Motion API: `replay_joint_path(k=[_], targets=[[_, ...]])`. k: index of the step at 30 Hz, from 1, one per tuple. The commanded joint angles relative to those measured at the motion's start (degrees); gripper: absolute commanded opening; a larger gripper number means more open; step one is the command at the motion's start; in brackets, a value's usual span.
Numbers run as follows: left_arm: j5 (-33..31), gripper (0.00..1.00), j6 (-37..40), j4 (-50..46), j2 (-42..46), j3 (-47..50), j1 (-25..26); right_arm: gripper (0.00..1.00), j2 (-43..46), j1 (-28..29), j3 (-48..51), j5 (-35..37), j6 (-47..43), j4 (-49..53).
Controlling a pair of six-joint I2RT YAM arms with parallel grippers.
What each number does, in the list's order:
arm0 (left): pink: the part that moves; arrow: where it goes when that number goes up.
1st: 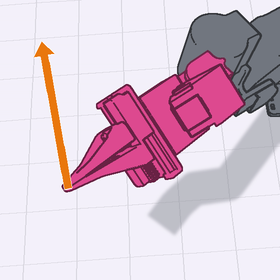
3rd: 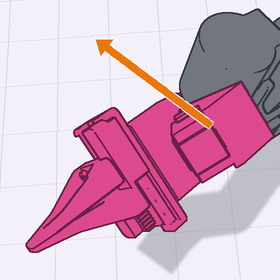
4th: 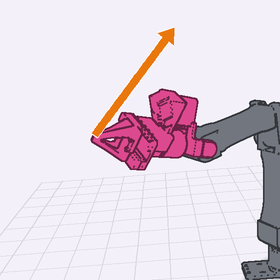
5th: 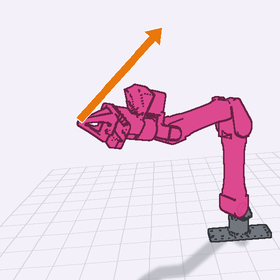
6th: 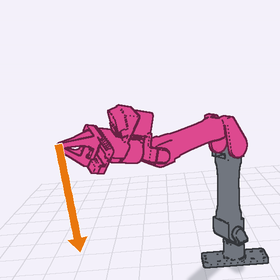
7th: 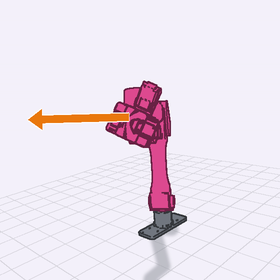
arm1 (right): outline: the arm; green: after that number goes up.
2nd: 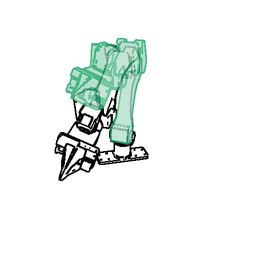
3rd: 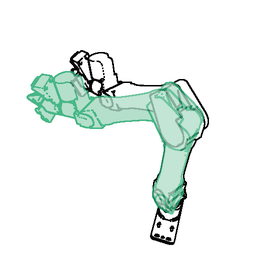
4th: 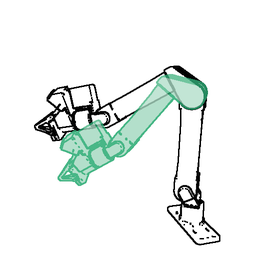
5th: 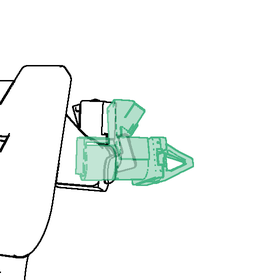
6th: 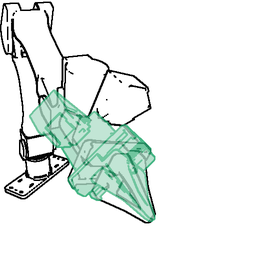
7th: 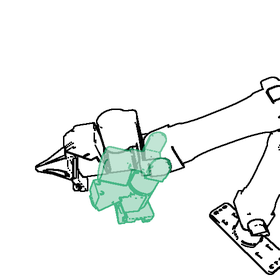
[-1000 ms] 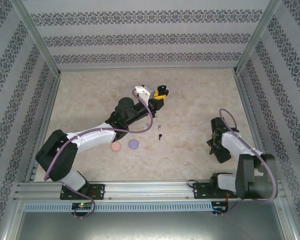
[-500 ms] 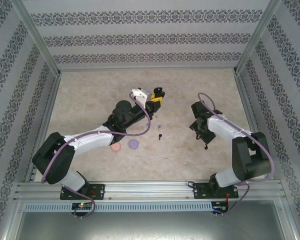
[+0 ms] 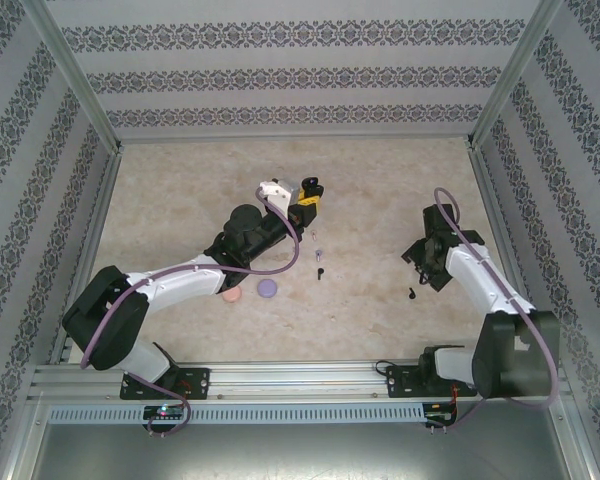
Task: Insert the wireless bluetooth earbuds into the charging case
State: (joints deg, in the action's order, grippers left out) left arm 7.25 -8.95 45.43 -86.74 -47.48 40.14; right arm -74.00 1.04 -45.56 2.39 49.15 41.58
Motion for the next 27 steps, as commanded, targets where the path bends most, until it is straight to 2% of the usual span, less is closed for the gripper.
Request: replay_joint_path(k=[1,14,19,27], targets=[[0.75,0.00,2.49,0.63,1.02,0.41,0.74,0.68,-1.68,1.35,1.15,-2.78,-2.44,1.14],[1.90,0.00,2.01,1.19,1.06,0.64,0.77,0.66,-3.11,5.89,9.17,-0.90,1.96,-5.26],[1.46,0.00,1.88,1.41,1.07,0.86,0.77,0.64,-5.46,7.52,7.79,-1.21,1.53,-6.60],[1.46,0.00,1.37,1.51,0.39,0.51,0.74,0.62,-7.41,13.31,2.31,-1.86,3.42,-7.48]])
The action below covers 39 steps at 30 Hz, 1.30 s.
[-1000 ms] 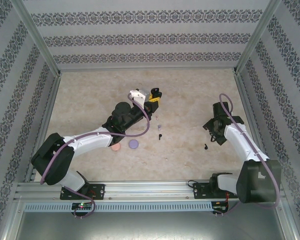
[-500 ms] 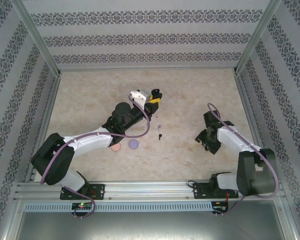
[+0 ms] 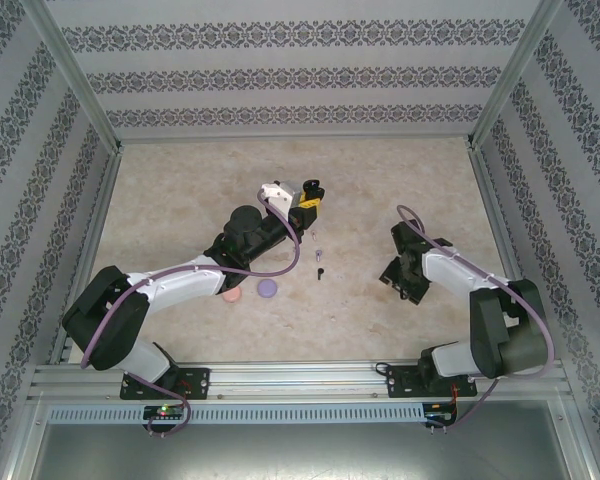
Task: Insert the wireless bluetooth earbuds into the charging case
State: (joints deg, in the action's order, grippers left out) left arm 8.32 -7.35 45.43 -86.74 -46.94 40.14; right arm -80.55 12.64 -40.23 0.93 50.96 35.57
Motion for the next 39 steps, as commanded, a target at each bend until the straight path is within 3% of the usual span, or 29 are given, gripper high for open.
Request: replay_joint_path(k=[1,7,12,20,27,39], targets=[[0.39,0.00,-0.20,1.33,0.36,-0.20,0.77,0.62,-1.54,2.55,-4.37,-0.66,1.76,-1.41],[0.26,0.00,-0.28,0.81,0.42,-0.44,0.79,0.62,-4.62,6.73,-12.87,-2.88,-0.09,-2.61],[0.07,0.00,-0.21,0.11,1.05,-0.35,0.81,0.63,-5.41,5.53,-16.71,0.13,-4.32,-0.57],[-0.09,0.00,-0.56,-0.44,1.61,-0.09,1.15,0.64,-10.85,-0.74,-15.08,-1.79,-7.52,-2.29],[-0.64,0.00,-0.20,-0.62,1.92,0.00,1.43,0.64,-14.09,-2.15,-12.99,-3.75,-7.54,-4.48],[-0.84,0.00,-0.20,-0.30,1.92,0.00,1.79,0.64,-7.77,-2.28,-6.66,-2.23,-5.03,-1.99]])
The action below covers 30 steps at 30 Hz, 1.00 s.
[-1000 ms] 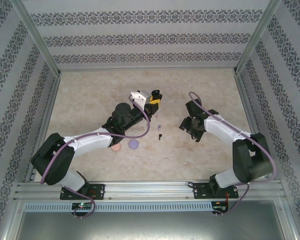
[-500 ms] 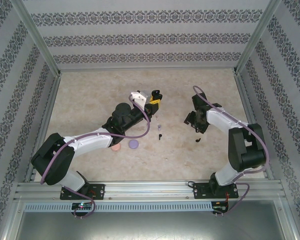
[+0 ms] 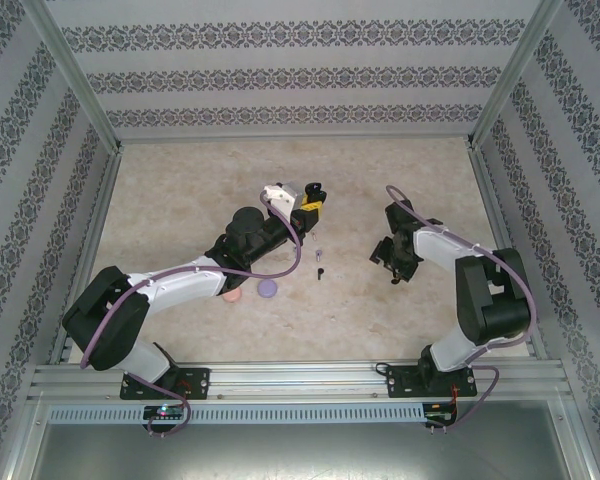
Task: Insert the wireless bluetooth earbuds into the charging case
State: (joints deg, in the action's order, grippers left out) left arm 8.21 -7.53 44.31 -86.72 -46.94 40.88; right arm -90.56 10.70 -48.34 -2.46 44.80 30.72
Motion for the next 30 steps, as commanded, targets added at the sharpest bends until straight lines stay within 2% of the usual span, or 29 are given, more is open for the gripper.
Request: replay_joint_path(k=[1,12,17,23,30], targets=[[-0.72,0.00,-0.03,0.93,1.85,-0.02,1.04,0.64,2.86,-0.33,1.88,1.36,1.56,3.54],[-0.82,0.00,-0.03,1.56,1.57,-0.02,1.39,0.64,9.19,1.51,6.28,-1.69,5.84,4.02],[-0.69,0.00,0.06,1.47,1.64,0.03,1.46,0.64,11.63,2.22,4.57,3.06,3.01,6.93],[-1.08,0.00,0.84,1.11,2.18,0.26,1.45,0.64,9.79,2.32,-0.75,7.93,-5.78,12.37],[-0.86,0.00,0.86,0.99,2.16,-0.18,1.48,0.65,3.78,2.26,-1.76,5.74,-5.40,9.88]])
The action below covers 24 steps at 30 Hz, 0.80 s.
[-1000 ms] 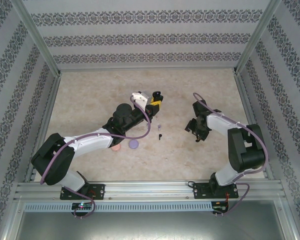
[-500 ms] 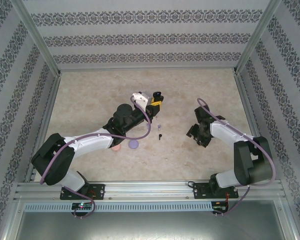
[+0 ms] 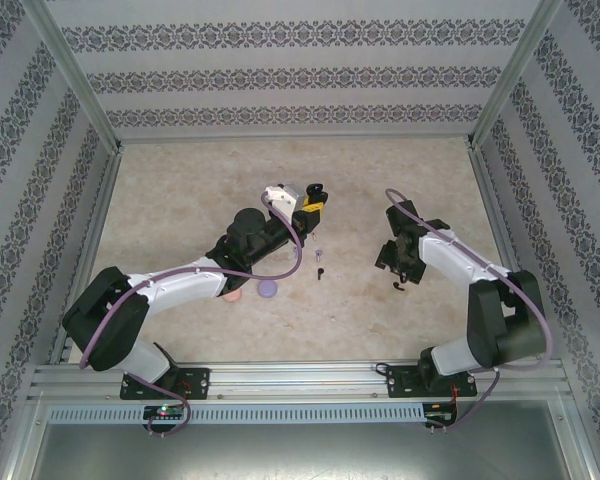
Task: Insert the wireless bluetooth earbuds into the charging case
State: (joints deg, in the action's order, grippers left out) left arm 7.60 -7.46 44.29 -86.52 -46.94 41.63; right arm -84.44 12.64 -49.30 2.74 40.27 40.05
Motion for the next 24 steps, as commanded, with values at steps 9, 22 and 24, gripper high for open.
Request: replay_joint_path(k=[9,22,24], targets=[[-0.64,0.00,1.53,0.37,3.02,-0.13,0.74,0.64,-4.49,1.78,0.67,-1.33,1.45,-0.50],[-0.39,0.00,0.90,0.88,3.09,0.17,0.78,0.64,0.10,4.73,5.18,-6.16,6.60,-2.45],[-0.41,0.00,0.96,0.87,3.05,0.15,0.70,0.64,1.26,5.03,5.10,-7.03,7.57,-2.83]])
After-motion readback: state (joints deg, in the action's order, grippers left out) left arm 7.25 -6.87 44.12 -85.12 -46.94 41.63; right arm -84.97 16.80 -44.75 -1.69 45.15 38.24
